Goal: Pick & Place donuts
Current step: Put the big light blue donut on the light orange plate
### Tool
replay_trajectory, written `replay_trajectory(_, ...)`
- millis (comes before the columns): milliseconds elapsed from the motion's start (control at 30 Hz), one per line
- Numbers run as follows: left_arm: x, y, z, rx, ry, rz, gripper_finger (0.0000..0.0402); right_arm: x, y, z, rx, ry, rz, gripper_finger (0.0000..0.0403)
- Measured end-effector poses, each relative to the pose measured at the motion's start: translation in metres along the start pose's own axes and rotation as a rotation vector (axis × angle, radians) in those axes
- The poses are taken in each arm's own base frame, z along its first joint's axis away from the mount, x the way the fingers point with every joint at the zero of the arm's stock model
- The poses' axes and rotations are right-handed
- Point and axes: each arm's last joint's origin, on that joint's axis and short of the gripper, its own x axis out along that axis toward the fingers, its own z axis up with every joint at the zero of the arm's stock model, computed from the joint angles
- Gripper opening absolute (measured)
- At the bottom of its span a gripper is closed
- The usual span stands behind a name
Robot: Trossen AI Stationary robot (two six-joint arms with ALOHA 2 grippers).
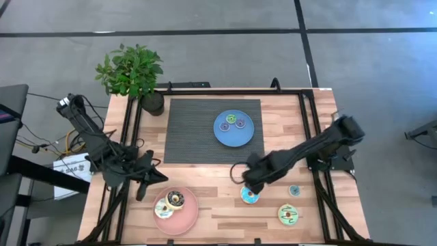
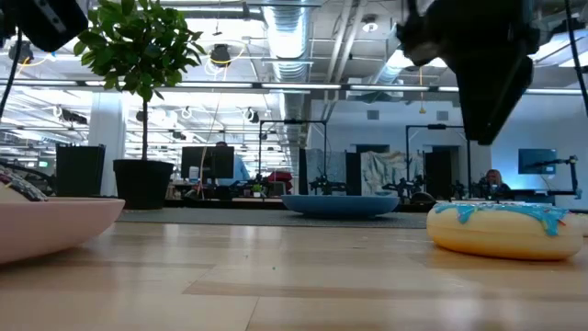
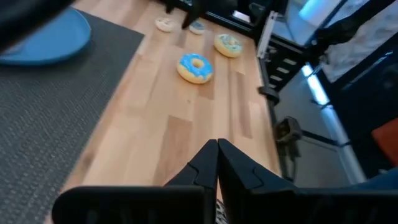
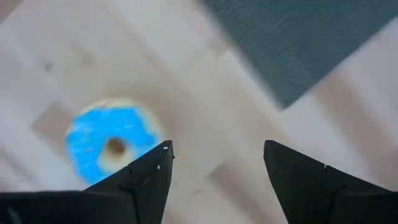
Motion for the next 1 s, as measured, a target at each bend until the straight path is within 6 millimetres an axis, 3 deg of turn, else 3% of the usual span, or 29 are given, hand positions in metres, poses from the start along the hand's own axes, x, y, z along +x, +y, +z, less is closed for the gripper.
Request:
replay_trajectory(133,-0.006,0.005,0.0,0.006,-0.001,-0.024,0.0002,0.02,0.021,-0.004,0.001,0.105,0.045,0.0244)
replay_trajectory(300,-0.007,0.006,0.0,0.074,0.002,-0.025,0.0002,0.034,0.041,-0.009,0.035,0.093,0.114,0.0244)
replay_trajectory(700,-0.004,0.007,-0.003,0.089,0.017,0.001,0.0002,0.059,0.047,-0.007,0.042,0.111,0.067,0.0244)
replay_trajectory(800,-0.003,0.006,-0.002,0.069,0.003,0.004,0.0002,0.067,0.042,-0.01,0.043,0.151,-0.016,0.0244)
replay_trajectory(1000,-0.003,0.006,-0.002,0.057,-0.009,0.014,0.0002,0.071,0.051,-0.006,0.016,0.112,0.063,0.0242)
